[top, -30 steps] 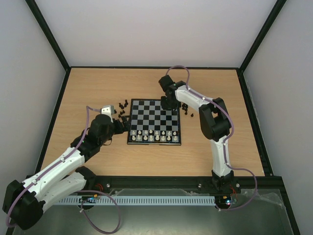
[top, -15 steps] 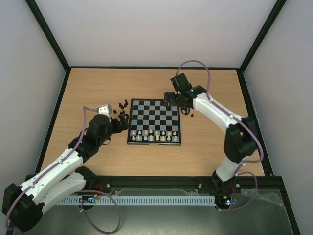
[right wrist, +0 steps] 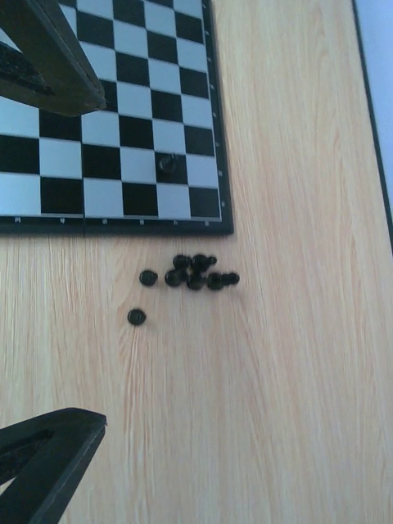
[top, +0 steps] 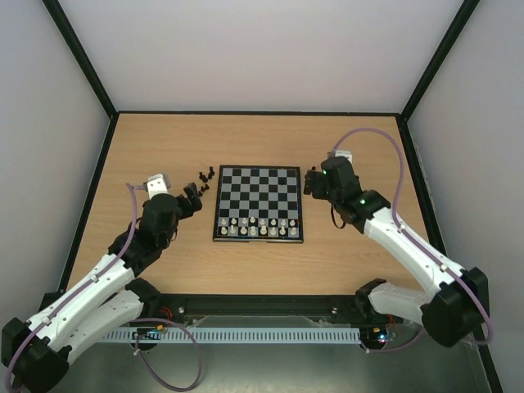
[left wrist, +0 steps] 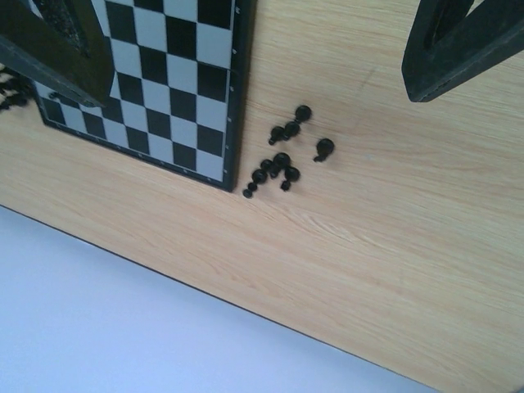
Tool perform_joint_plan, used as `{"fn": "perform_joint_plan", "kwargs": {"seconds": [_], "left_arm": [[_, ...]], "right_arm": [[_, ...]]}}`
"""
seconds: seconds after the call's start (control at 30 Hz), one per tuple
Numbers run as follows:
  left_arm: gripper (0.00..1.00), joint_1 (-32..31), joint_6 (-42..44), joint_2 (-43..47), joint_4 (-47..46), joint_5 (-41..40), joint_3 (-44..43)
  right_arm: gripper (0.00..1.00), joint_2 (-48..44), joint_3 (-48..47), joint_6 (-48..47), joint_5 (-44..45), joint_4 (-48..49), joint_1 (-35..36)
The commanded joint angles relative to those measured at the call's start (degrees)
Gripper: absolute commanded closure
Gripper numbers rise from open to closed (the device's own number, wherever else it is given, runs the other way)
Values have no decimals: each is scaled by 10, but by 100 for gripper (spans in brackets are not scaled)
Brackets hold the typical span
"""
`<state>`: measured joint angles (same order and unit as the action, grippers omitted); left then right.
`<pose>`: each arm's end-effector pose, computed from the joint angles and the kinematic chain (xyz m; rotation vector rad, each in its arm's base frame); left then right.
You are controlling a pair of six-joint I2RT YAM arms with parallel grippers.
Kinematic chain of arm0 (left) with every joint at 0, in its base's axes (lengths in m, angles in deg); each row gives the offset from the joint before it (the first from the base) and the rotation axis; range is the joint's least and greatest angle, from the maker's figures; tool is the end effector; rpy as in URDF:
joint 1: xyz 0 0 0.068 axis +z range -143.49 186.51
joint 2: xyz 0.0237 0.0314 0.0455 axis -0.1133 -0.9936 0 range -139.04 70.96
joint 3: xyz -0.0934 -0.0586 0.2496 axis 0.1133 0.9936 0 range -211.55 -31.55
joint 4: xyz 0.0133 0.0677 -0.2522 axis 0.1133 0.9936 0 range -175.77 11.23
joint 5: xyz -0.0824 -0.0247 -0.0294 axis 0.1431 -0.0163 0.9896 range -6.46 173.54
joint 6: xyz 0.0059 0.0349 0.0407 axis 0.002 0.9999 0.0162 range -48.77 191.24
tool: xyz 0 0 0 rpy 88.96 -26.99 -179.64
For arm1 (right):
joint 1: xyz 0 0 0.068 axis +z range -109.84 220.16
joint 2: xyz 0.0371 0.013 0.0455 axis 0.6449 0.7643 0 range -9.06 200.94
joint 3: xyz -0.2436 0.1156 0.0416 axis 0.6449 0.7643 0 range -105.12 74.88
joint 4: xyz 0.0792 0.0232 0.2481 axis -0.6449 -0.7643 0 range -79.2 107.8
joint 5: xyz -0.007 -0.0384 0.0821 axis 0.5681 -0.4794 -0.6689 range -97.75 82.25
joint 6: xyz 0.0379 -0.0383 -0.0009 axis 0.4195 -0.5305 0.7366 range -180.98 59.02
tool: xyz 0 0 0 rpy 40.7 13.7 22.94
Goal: Set up the chess pieces on the board
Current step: Reset both arms
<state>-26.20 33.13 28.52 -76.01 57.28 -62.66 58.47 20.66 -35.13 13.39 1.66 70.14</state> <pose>0.1565 -0.0818 0.2642 -0.3921 1.8783 -0.3929 0.2356 0.1212 0.3068 0.1486 2.0490 0.2213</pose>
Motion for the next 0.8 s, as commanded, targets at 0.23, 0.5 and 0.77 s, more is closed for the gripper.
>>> {"fn": "perform_joint_plan", "kwargs": {"seconds": [0.23,0.5,0.77], "left_arm": [[0,6,129,-36,-197,-207,107],[0,87,230,-39,-348,-142,174],[1,152,287,-72,-470,-79,198]], "right_arm": [[2,-220,292,-36,257,257,-4],[1,-395,508,-144,210,520,-79],[1,-93,510,-120,220,758,-149]]}}
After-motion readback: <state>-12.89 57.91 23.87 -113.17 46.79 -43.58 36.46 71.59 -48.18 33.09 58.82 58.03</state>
